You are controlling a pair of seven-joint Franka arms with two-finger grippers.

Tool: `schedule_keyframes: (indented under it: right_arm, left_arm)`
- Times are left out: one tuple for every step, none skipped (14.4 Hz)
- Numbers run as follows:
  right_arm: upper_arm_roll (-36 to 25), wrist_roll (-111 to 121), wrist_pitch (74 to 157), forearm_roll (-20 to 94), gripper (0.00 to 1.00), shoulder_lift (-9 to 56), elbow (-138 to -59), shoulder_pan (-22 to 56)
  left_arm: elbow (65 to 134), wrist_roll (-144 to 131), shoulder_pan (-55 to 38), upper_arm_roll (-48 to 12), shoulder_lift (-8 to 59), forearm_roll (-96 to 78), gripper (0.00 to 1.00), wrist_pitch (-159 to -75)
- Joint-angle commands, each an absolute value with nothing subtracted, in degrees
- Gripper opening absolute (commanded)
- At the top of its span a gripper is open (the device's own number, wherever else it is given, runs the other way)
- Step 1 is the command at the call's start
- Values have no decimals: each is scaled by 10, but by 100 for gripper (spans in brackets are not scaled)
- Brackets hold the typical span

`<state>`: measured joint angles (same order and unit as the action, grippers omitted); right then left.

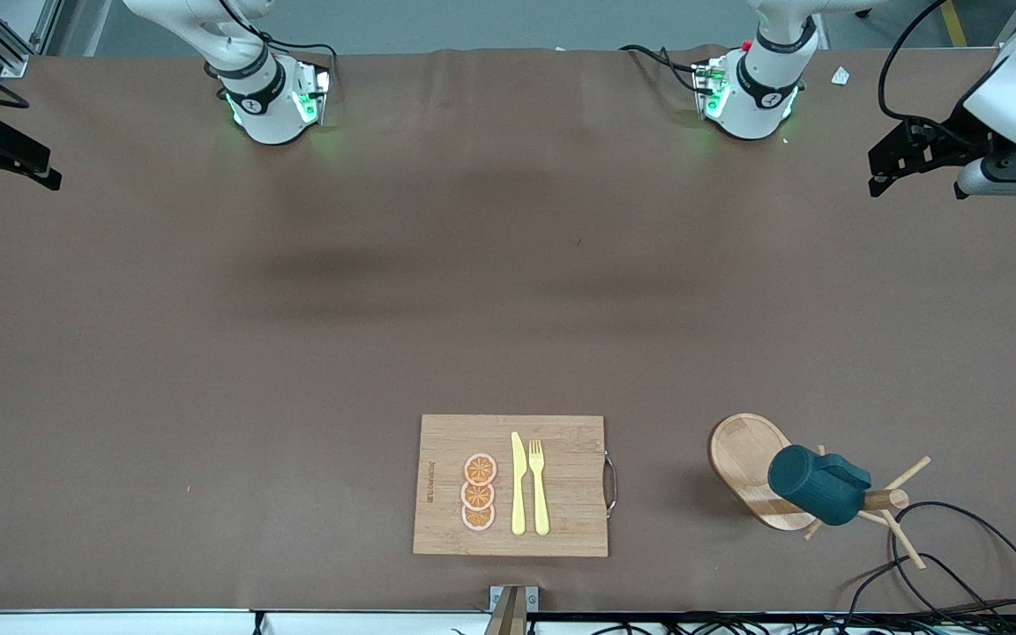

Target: Pass cup and hang on rack

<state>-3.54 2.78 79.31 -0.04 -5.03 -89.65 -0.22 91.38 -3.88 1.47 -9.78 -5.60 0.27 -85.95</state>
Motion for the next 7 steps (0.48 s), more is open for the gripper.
schedule_keyframes:
  right_arm:
    - [-36,29,795,8,100,-64,-907,-2]
    - [-36,29,795,8,100,-64,-907,-2]
    - [-36,29,795,8,100,-64,-907,-2]
    - [-36,29,795,8,100,-63,-907,-2]
    - [-36,29,795,8,100,-64,-907,-2]
    - [-36,29,795,8,100,-64,-907,-2]
    - [-36,29,795,8,100,-64,-907,-2]
  left_arm:
    - [896,-29,16,-96,-43,-4,100,-860]
    - [894,-29,16,-96,-42,-4,100,-860]
    - [894,-30,15,-96,-42,-4,100,-860]
    - [895,-29,15,-96,-42,-4,100,-856]
    - [894,-29,15,-96,-42,-4,100,-851]
    - [894,-29,15,-96,-42,-4,100,-850]
    - [894,-29,16,-96,-42,-4,100,-846]
